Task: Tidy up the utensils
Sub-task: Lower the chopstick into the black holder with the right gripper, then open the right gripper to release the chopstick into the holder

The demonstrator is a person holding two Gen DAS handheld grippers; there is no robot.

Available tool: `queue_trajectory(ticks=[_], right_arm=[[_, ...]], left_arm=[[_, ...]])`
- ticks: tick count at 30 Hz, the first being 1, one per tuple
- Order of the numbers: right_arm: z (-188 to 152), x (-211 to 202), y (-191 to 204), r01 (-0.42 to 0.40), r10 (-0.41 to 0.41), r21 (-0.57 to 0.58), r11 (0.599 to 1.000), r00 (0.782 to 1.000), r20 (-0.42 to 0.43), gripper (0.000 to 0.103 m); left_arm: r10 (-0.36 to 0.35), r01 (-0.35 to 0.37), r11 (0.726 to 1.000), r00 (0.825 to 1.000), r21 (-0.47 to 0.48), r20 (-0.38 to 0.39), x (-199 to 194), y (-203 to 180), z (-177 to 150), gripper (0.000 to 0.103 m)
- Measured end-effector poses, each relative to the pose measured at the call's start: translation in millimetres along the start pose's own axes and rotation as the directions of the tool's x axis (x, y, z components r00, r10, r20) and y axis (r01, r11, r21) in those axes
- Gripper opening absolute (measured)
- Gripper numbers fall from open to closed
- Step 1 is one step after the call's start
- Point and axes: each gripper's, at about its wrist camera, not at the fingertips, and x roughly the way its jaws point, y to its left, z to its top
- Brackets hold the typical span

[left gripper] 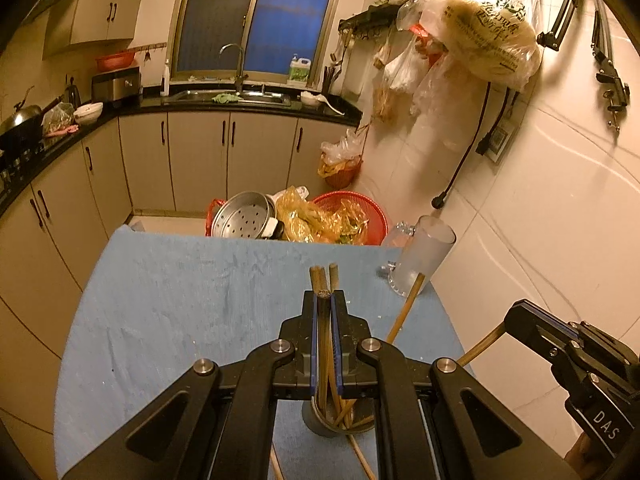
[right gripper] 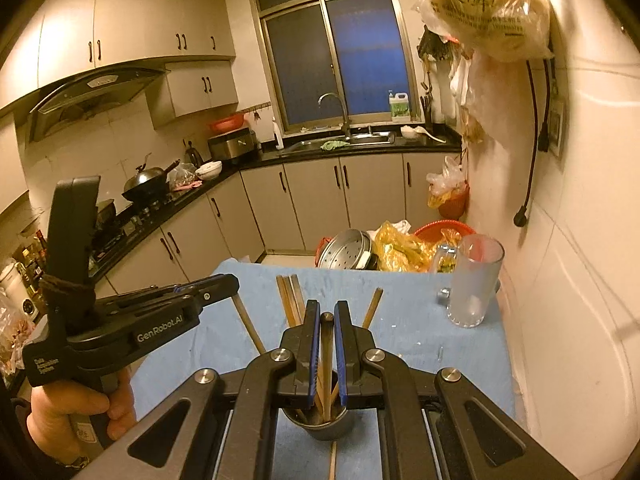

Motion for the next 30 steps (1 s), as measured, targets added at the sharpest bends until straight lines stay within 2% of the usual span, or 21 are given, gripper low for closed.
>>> queue_trajectory(ticks=[15, 17, 20, 21, 24, 26, 30], right_arm=[[-20, 11, 1, 0.013, -0.013, 0.007, 1.000, 0.999, -0.046, 0.012], [-20, 8, 0, 0.020, -0.020, 0.011, 1.000, 0.999, -0.044, 0.012], [-23, 0, 1, 0.022, -0.021, 0.018, 1.000, 0.999, -0.042, 0.018], [-25, -4, 2, 0.016, -0.015, 0.018, 1.000, 0.999, -0.042, 0.019], [-35, -14, 4, 0.008, -0.007, 0.011, 1.000, 0.999, -0.045, 0.029], [-48, -20, 3, -0.005, 0.006, 0.017, 1.000, 0.998, -0.056, 0.031], [-85, -22, 1, -0.044, 0.049, 0.052, 0.998, 0.993, -0.105, 0.032]], left_arm=[[-0.020, 0.019, 1.000, 0.999, -0.016, -0.044, 2, 6, -15, 0.008], [-0.025, 0.024, 0.999, 0.999, -0.026, -0.038, -4, 10, -15, 0.013], [-0.037, 0.036, 0.998, 0.999, -0.043, -0.024, -17, 16, -18, 0.023], [-0.039, 0.038, 0.998, 0.999, -0.042, -0.018, -23, 19, -20, 0.024], [-0.029, 0.028, 0.999, 0.999, -0.034, -0.023, -38, 32, -34, 0.024], [-0.020, 0.018, 0.999, 0.999, -0.041, -0.048, -40, 42, -47, 0.024], [-0.003, -0.007, 0.998, 0.988, -0.065, -0.152, -30, 69, -95, 0.024]])
